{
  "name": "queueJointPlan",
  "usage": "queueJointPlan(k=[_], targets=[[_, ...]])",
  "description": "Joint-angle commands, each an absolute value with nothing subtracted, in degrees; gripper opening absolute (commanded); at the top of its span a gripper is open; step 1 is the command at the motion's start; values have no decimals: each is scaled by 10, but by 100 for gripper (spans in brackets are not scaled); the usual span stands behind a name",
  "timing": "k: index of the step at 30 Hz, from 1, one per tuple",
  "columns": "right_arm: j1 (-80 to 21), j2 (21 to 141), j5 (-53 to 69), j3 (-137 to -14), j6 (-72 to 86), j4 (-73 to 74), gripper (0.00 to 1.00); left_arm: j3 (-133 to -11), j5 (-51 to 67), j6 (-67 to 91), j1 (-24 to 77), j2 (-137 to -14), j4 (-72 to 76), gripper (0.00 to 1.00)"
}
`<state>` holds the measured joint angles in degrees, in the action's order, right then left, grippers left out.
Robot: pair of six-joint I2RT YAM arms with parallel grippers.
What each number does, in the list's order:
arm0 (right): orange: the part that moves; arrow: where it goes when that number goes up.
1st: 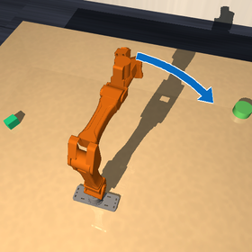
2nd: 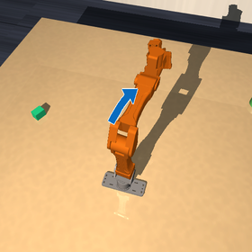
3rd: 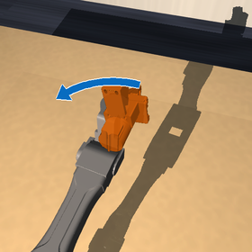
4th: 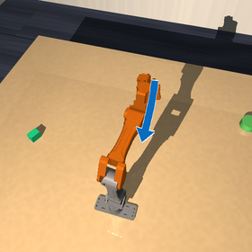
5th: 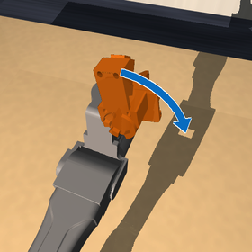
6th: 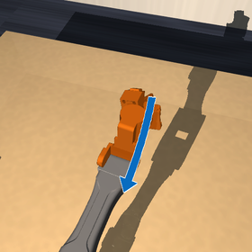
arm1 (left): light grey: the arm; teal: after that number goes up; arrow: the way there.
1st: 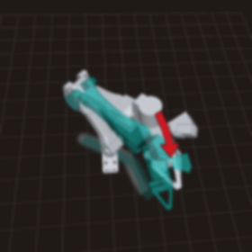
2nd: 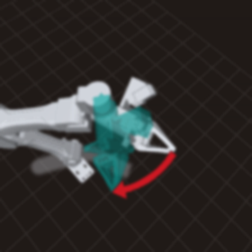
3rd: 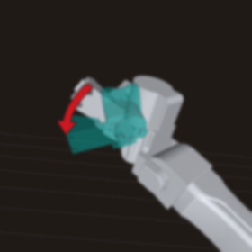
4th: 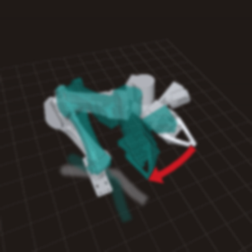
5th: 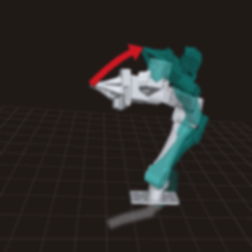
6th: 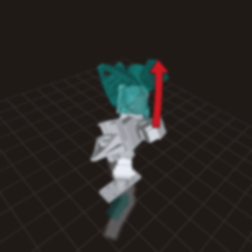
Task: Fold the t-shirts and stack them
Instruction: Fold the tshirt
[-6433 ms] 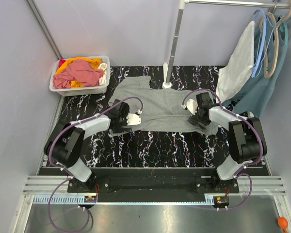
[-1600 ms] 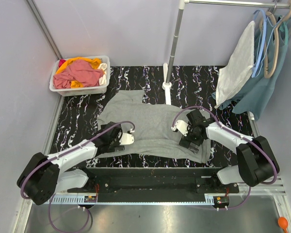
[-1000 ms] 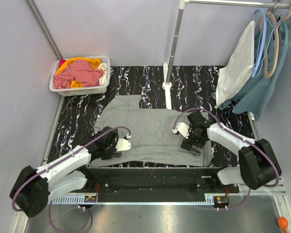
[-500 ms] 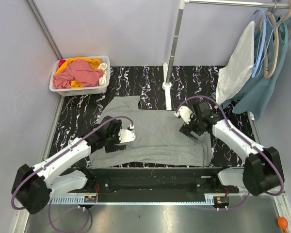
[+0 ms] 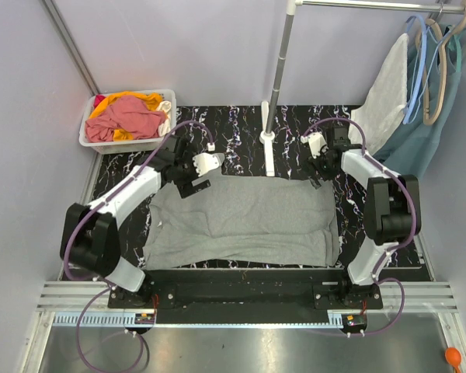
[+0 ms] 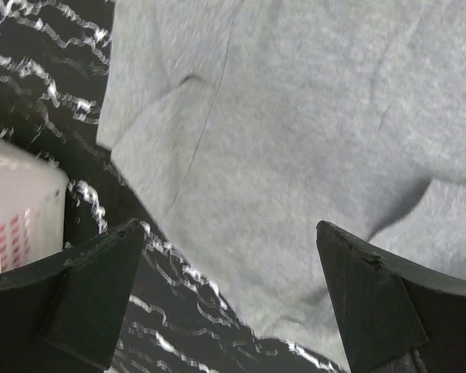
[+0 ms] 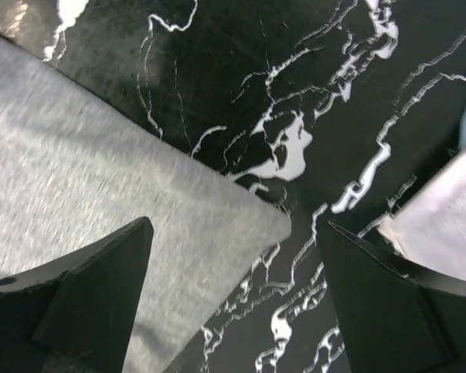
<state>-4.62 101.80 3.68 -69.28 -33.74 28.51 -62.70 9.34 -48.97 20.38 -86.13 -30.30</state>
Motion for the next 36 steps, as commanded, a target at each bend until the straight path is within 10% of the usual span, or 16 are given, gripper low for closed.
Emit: queueJointPlan(k=[1, 26, 36], targets=[[-32, 1056, 82, -734, -325, 287, 97, -683, 158, -516, 194, -917, -328, 99], [21, 1126, 122, -739, -375, 283, 63, -833, 167, -578, 160, -1056, -423, 98], [22, 1129, 120, -733, -382, 283, 32, -905, 167, -575, 143, -1111, -429, 98]])
